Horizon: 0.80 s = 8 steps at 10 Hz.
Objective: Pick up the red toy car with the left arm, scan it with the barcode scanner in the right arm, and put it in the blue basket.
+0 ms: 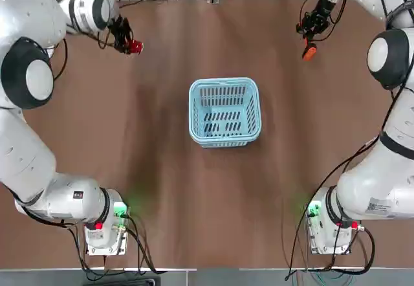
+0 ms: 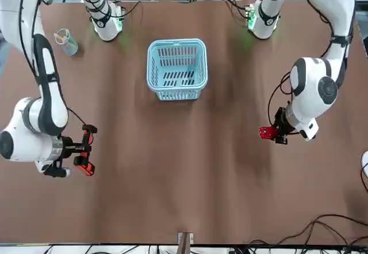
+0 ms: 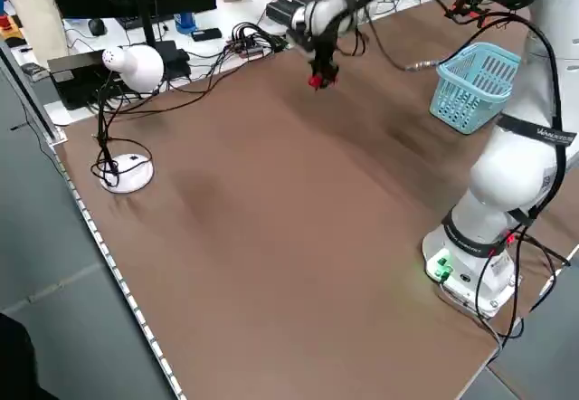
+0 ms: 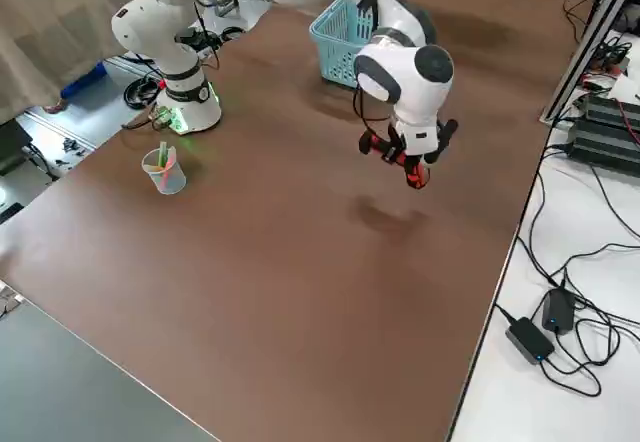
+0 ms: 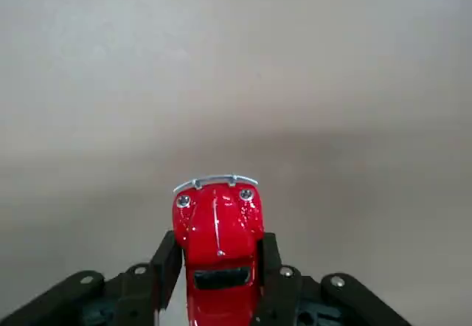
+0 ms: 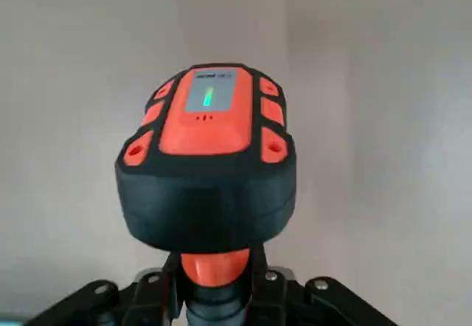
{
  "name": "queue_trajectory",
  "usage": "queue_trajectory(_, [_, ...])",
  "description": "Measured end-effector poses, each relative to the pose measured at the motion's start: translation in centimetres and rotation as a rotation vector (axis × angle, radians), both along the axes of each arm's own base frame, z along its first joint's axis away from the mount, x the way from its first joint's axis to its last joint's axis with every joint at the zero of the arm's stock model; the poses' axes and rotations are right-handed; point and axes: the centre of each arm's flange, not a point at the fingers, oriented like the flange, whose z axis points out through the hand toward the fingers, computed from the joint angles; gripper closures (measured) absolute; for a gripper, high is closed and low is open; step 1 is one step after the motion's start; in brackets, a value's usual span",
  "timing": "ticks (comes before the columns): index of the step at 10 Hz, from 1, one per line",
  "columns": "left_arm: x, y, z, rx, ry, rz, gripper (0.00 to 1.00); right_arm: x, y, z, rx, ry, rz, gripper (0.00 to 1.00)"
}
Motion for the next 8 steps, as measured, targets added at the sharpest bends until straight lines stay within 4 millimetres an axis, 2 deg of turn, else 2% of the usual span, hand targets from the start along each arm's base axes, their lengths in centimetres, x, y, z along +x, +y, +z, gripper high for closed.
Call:
queue_trajectory(1, [0.7,-2.0,2.7,-0.008,0.001,-0.012,0.52,-0.3,1.3,1.9,0.078,0.045,-0.009,0.63])
queue_trajectory(2, [0.8,-4.6,4.6,0.006,0.0,-0.028,0.52,-0.7,3.1,4.3,0.15,0.116,-0.031,0.63])
queue_trajectory(5, [-0.8,-14.1,8.8,0.013,-0.018,-0.034,0.52,-2.2,8.9,10.6,0.325,0.274,-0.023,0.63])
queue_trajectory(6, [-1.3,-16.3,10.6,0.0,-0.016,-0.024,0.52,-2.6,9.7,11.8,0.388,0.296,-0.011,0.63])
queue_trajectory(8, [-2.3,-19.7,13.8,-0.021,-0.024,-0.013,0.52,-3.3,10.9,12.9,0.496,0.348,0.014,0.63])
